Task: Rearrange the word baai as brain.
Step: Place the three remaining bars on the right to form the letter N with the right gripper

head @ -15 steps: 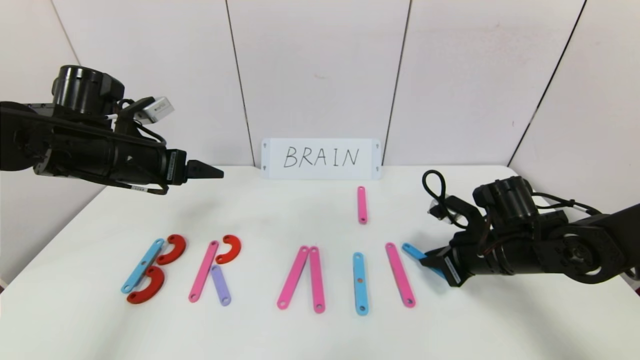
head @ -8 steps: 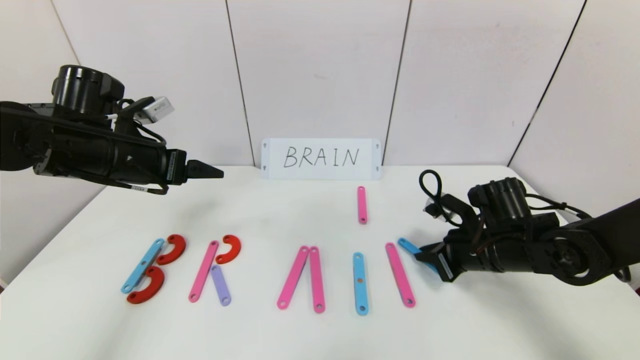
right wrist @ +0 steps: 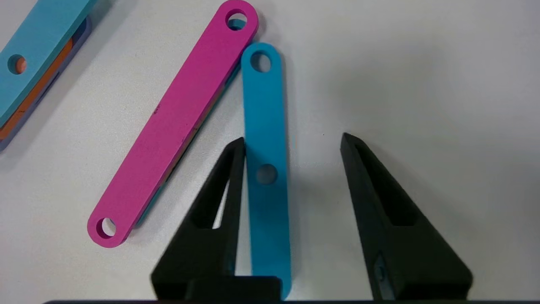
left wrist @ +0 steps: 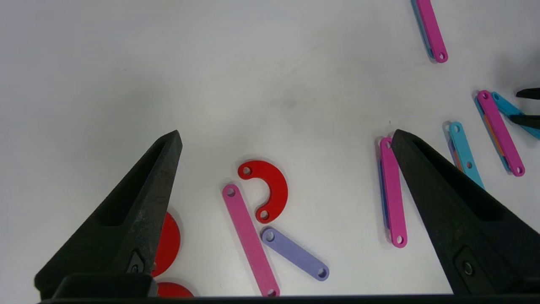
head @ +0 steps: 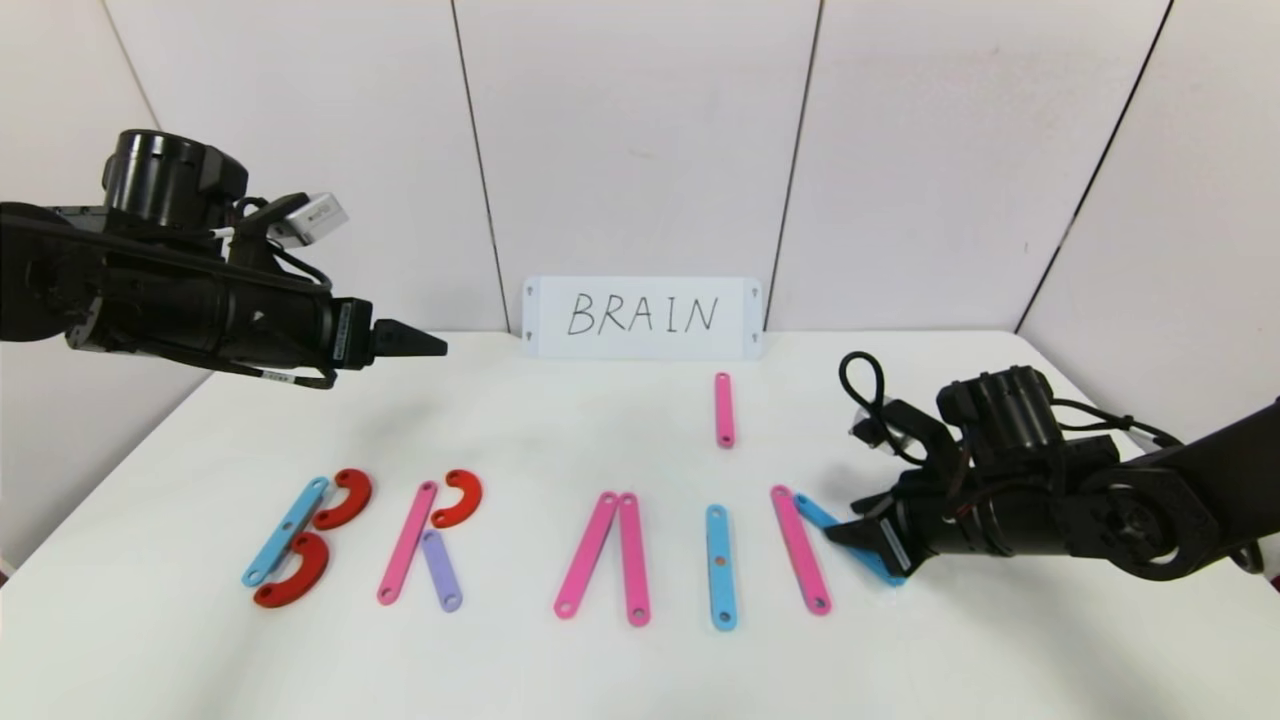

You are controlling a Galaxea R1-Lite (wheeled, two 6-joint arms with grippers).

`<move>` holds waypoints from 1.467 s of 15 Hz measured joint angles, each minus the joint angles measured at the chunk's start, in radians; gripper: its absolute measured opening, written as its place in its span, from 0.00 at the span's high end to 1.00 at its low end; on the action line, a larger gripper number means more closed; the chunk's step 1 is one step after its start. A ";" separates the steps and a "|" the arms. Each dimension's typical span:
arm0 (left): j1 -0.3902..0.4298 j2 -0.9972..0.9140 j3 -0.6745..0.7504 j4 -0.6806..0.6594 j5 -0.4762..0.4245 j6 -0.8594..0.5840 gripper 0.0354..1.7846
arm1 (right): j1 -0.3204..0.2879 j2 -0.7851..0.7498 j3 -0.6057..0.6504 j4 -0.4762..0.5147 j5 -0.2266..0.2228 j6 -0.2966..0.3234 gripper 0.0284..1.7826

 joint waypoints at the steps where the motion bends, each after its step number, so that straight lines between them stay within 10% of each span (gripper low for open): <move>1: 0.000 0.000 0.000 0.000 0.000 0.000 0.03 | 0.000 -0.004 0.003 0.000 0.000 0.000 0.42; 6: -0.001 0.000 0.001 0.000 0.000 0.000 0.03 | -0.018 -0.029 0.010 0.000 0.000 0.002 0.07; 13: -0.004 0.000 0.002 0.000 0.000 0.000 0.03 | -0.021 -0.037 -0.032 0.006 -0.011 0.021 0.03; 22: -0.007 0.000 0.002 0.001 0.001 -0.001 0.03 | 0.155 0.072 -0.400 0.104 -0.297 0.281 0.03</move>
